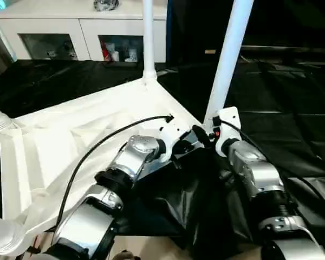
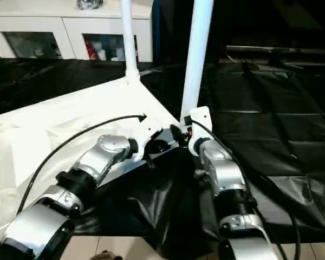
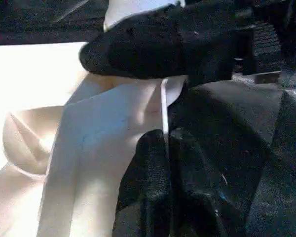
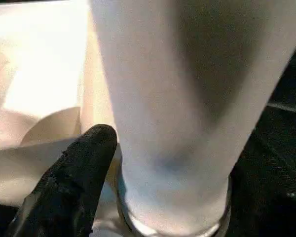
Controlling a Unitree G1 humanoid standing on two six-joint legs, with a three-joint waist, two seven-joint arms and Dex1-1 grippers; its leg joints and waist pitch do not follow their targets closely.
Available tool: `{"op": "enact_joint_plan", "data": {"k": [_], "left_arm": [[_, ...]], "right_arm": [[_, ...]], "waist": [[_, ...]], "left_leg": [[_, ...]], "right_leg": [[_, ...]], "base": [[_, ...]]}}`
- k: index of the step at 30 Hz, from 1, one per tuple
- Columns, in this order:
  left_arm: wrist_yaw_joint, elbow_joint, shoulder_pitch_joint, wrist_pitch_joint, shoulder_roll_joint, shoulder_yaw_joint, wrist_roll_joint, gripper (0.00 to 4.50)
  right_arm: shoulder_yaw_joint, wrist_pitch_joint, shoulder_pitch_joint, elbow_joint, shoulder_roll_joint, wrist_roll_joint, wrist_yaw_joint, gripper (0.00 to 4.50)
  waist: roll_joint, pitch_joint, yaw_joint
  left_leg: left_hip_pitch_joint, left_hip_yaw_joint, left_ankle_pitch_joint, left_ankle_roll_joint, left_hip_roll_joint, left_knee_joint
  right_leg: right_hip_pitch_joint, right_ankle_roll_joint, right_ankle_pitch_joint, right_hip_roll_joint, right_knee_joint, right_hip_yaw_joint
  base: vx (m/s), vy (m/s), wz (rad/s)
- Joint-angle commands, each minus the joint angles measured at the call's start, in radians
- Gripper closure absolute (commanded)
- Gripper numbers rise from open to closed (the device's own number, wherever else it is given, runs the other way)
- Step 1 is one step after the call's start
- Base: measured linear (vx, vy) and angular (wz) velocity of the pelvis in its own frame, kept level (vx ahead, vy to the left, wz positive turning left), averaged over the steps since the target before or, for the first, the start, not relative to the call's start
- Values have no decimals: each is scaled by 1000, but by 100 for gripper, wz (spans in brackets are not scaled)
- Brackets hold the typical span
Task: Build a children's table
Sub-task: Rotate leg to tighten
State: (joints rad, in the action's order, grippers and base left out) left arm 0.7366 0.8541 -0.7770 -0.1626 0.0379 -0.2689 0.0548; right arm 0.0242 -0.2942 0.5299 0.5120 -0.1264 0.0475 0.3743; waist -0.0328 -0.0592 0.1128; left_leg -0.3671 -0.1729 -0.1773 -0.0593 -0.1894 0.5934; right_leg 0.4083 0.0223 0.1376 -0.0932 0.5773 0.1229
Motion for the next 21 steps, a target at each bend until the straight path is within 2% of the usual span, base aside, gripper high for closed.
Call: {"op": "enact_joint_plan", "data": {"k": [1,4,7,9,11,13,15,19,20,21], "left_arm": [[46,-80,-9,81,-15,3,-37,450],[152,-132,31,90,29,-11,-57,450],[200,-156,49,94,48,-15,-69,450],[272,-207,82,84,86,-24,-82,450],[343,-264,115,68,125,-38,-96,450],[368,-290,129,55,141,-42,-101,450],[392,-315,144,43,159,-47,-105,450],[460,-407,192,-1,202,-55,-127,450],[462,-419,197,-6,204,-53,-128,450],[465,-429,202,-11,206,-53,-130,450]], "right_arm": [[-132,5,-23,-43,19,28,146,77],[-177,51,-58,-103,-68,24,292,77],[-186,65,-74,-131,-105,31,356,77],[-183,63,-97,-183,-168,56,465,77],[-190,57,-117,-231,-228,76,557,77],[-197,65,-126,-245,-256,81,594,77],[-202,74,-134,-256,-282,88,630,77],[-189,65,-138,-265,-312,111,693,77],[-189,63,-138,-267,-314,113,698,77],[-189,61,-139,-268,-315,115,702,77]], "waist": [[15,80,7],[17,80,9],[17,77,10],[17,76,11],[20,76,13],[17,76,14],[16,76,20],[15,76,28],[16,77,32],[20,76,32]], "left_leg": [[5,12,-204,60,-33,-67],[6,11,-209,67,-36,-66],[4,11,-212,75,-37,-67],[9,10,-224,71,-38,-66],[5,13,-225,75,-43,-68],[6,11,-222,80,-44,-68],[10,10,-227,76,-43,-67],[11,11,-227,74,-47,-68],[12,11,-228,70,-50,-68],[10,10,-225,69,-47,-69]], "right_leg": [[-67,147,326,-70,-72,-51],[-67,142,343,-73,-72,-53],[-65,141,358,-72,-73,-53],[-62,131,399,-72,-78,-53],[-66,126,405,-73,-76,-52],[-61,130,392,-70,-74,-54],[-57,131,416,-72,-77,-53],[-53,137,409,-71,-74,-55],[-54,146,401,-75,-72,-56],[-54,143,403,-71,-73,-55]], "base": [[0,0,0],[0,0,0],[0,0,0],[0,0,0],[0,0,0],[0,0,0],[0,0,0],[0,0,0],[0,0,0],[0,0,0]]}}
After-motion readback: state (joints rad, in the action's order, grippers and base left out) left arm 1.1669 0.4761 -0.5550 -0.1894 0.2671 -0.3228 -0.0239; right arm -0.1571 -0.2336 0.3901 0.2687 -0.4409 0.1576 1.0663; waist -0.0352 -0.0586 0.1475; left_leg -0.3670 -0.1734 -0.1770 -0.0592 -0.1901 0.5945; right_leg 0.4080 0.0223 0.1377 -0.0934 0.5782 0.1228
